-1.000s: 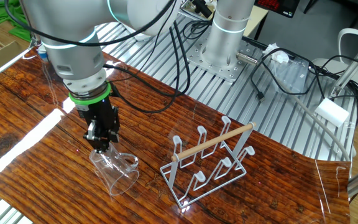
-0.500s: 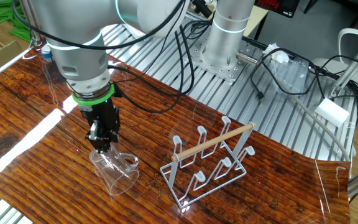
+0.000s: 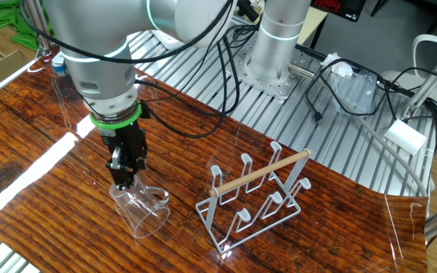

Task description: Put the cup on the cup rack

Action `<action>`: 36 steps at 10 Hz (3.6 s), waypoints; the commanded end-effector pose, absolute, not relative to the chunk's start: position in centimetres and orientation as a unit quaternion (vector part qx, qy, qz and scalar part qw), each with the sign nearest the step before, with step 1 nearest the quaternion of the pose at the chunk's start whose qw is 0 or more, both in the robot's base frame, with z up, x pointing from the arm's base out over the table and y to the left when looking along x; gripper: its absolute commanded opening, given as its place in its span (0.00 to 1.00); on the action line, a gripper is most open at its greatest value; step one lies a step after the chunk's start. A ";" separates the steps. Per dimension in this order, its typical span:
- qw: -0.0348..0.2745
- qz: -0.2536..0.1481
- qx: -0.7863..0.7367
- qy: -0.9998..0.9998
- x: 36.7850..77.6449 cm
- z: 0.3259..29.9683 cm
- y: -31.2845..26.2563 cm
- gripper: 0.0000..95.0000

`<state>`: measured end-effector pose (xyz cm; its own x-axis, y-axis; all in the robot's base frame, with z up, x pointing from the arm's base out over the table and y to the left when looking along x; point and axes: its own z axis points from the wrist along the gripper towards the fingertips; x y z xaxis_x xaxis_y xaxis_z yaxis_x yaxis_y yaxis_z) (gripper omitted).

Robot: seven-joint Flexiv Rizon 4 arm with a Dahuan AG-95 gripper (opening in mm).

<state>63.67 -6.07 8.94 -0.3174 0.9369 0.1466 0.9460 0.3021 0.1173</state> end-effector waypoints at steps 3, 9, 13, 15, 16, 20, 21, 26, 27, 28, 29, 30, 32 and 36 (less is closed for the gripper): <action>0.026 -0.036 -0.571 -0.819 63.8 8.8 -6.2 0.80; 0.019 0.003 -0.556 -0.831 63.8 8.8 -6.2 0.80; 0.018 0.002 -0.527 -0.850 63.8 8.8 -6.2 0.80; 0.005 0.013 -0.520 -0.854 63.8 8.8 -6.2 0.80; 0.007 0.009 -0.516 -0.856 63.8 8.8 -6.2 0.80; 0.042 -0.018 -0.445 -0.894 63.8 8.8 -6.2 0.80; 0.039 -0.017 -0.439 -0.897 63.8 8.8 -6.2 1.00; 0.022 -0.012 -0.424 -0.905 63.8 8.8 -6.2 1.00; 0.015 -0.012 -0.418 -0.908 63.8 8.8 -6.2 1.00; 0.017 -0.018 -0.399 -0.916 63.8 8.8 -6.2 1.00; 0.019 -0.021 -0.384 -0.923 63.8 8.8 -6.2 1.00; 0.027 -0.027 -0.377 -0.925 63.8 8.8 -6.2 1.00; 0.034 -0.043 -0.376 -0.925 63.8 8.8 -6.2 1.00; 0.047 -0.034 -0.478 -0.876 63.8 8.8 -6.2 0.80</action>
<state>63.97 -6.23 8.75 -0.6958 0.7031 0.1467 0.7160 0.6950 0.0655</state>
